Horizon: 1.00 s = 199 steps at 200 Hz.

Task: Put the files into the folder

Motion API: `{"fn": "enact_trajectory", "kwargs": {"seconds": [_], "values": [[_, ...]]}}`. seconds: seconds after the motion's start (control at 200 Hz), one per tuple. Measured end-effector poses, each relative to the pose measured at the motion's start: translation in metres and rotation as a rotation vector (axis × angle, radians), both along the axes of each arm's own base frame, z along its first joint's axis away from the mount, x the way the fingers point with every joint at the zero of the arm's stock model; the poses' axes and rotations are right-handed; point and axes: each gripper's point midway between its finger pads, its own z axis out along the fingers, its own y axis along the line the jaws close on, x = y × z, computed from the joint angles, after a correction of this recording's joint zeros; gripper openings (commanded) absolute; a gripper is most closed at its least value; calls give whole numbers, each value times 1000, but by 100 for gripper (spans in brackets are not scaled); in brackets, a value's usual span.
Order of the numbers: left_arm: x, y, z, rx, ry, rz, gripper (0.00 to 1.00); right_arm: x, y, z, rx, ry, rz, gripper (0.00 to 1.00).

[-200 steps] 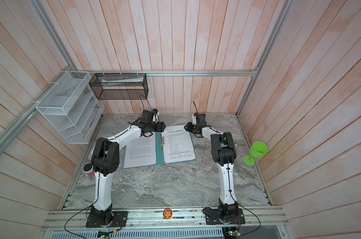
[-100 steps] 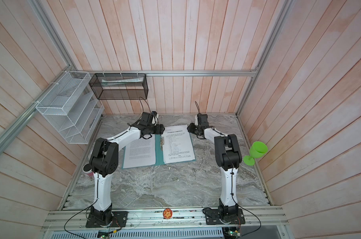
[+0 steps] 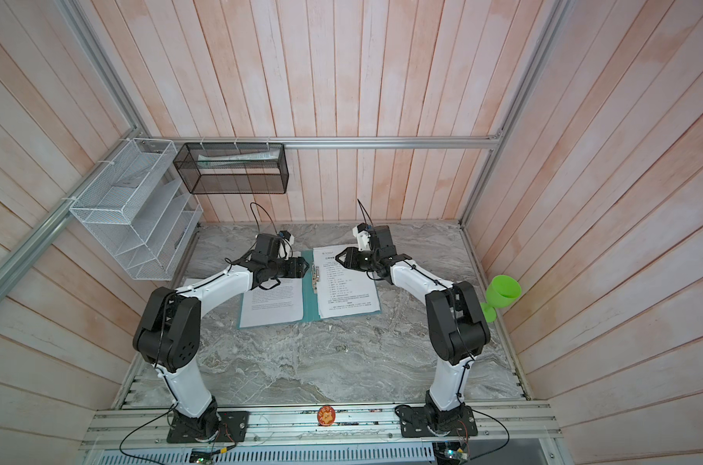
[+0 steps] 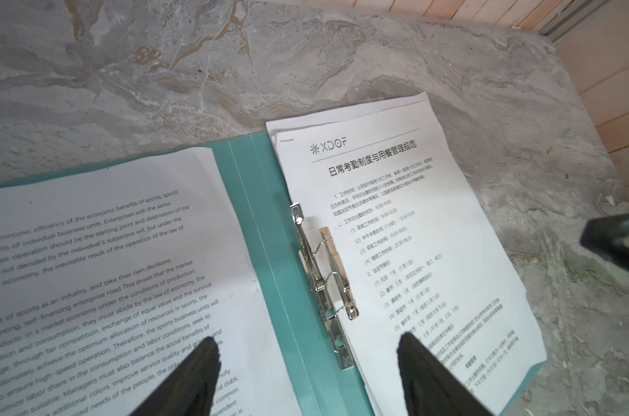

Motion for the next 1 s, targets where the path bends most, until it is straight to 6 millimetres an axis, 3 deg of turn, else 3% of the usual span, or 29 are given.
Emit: {"fn": "enact_trajectory", "kwargs": {"seconds": [0.215, 0.505, 0.825, 0.995], "values": [[8, 3, -16, -73, 20, 0, 78, -19, -15, -30, -7, 87, -23, 39], [31, -21, -39, -159, 46, -50, 71, -23, -14, -35, 10, 97, -20, 38], [71, -42, -21, -230, -3, -78, 69, -21, -14, -33, 15, 87, -21, 38], [85, -48, -26, -241, -5, -81, 69, -21, -16, -34, 14, 87, -24, 38]]}}
